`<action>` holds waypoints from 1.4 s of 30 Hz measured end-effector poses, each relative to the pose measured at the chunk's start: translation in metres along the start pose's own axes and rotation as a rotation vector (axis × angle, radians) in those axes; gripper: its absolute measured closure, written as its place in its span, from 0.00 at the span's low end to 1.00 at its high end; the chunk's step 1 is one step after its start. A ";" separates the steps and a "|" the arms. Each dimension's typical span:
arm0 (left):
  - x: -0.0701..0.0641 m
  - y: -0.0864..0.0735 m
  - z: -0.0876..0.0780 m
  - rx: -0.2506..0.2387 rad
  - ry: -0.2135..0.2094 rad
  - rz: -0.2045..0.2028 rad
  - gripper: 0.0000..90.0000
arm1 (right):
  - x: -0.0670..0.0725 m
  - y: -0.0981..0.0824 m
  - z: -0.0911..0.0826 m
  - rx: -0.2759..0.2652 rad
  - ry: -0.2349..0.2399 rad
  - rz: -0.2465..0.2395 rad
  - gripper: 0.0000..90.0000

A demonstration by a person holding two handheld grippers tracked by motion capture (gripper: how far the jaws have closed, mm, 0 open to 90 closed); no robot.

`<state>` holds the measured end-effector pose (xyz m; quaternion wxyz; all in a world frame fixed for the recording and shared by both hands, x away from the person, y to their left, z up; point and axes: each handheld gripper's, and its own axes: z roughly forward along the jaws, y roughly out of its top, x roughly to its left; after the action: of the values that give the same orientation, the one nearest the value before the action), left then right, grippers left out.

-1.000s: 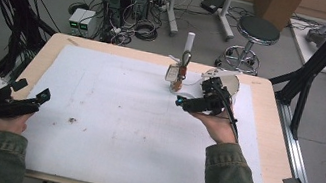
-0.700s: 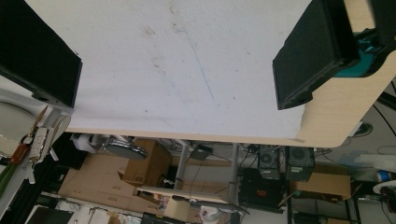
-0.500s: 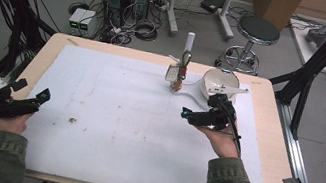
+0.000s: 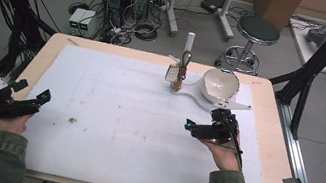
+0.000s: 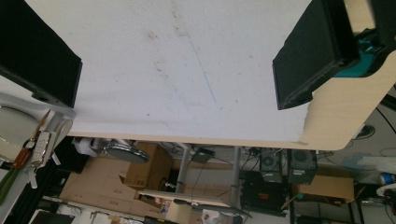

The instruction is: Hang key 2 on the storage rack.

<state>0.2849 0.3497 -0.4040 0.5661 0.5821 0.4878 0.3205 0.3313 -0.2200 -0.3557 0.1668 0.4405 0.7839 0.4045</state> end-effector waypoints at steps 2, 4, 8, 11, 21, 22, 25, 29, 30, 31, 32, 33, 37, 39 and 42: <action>0.000 0.000 0.000 0.000 0.000 -0.003 0.02 | 0.000 -0.002 -0.003 -0.017 -0.009 0.001 0.01; 0.000 0.000 -0.001 -0.001 0.001 -0.004 0.02 | -0.001 -0.005 -0.007 -0.046 -0.007 0.022 0.01; 0.000 0.000 -0.001 0.000 0.001 -0.003 0.02 | -0.005 -0.016 -0.012 -0.073 -0.041 0.049 0.01; -0.001 -0.001 -0.001 0.003 -0.004 -0.006 0.02 | -0.008 -0.025 -0.015 -0.091 -0.054 0.064 0.01; -0.003 -0.002 -0.003 0.007 -0.003 -0.007 0.02 | -0.011 -0.044 -0.021 -0.153 -0.130 0.083 0.01; -0.003 -0.002 -0.003 0.010 -0.002 -0.006 0.02 | -0.010 -0.045 -0.021 -0.155 -0.135 0.083 0.01; -0.003 -0.002 -0.004 0.008 -0.008 -0.011 0.02 | -0.010 -0.050 -0.022 -0.179 -0.157 0.071 0.01; -0.003 -0.002 -0.004 0.007 -0.007 -0.014 0.02 | -0.011 -0.056 -0.025 -0.226 -0.148 0.082 0.01; -0.003 -0.002 -0.004 0.007 -0.007 -0.013 0.02 | -0.012 -0.058 -0.026 -0.237 -0.151 0.084 0.01; -0.003 -0.002 -0.005 0.009 -0.007 -0.012 0.02 | -0.012 -0.060 -0.027 -0.250 -0.156 0.089 0.01; -0.004 -0.002 -0.005 0.011 -0.007 -0.009 0.02 | -0.013 -0.063 -0.028 -0.264 -0.157 0.093 0.01; -0.004 -0.003 -0.005 0.011 -0.006 -0.009 0.02 | -0.014 -0.065 -0.029 -0.278 -0.162 0.093 0.01; -0.005 -0.003 -0.005 0.014 -0.006 -0.004 0.02 | -0.015 -0.074 -0.031 -0.303 -0.187 0.108 0.01; -0.005 -0.003 -0.005 0.016 -0.008 -0.001 0.02 | -0.015 -0.078 -0.032 -0.310 -0.191 0.115 0.01; -0.006 -0.003 -0.004 0.021 -0.011 0.002 0.02 | -0.016 -0.078 -0.033 -0.323 -0.197 0.109 0.01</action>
<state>0.2790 0.3449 -0.4054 0.5626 0.5902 0.4873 0.3126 0.2762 -0.2711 -0.3980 0.2893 0.4872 0.6637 0.4883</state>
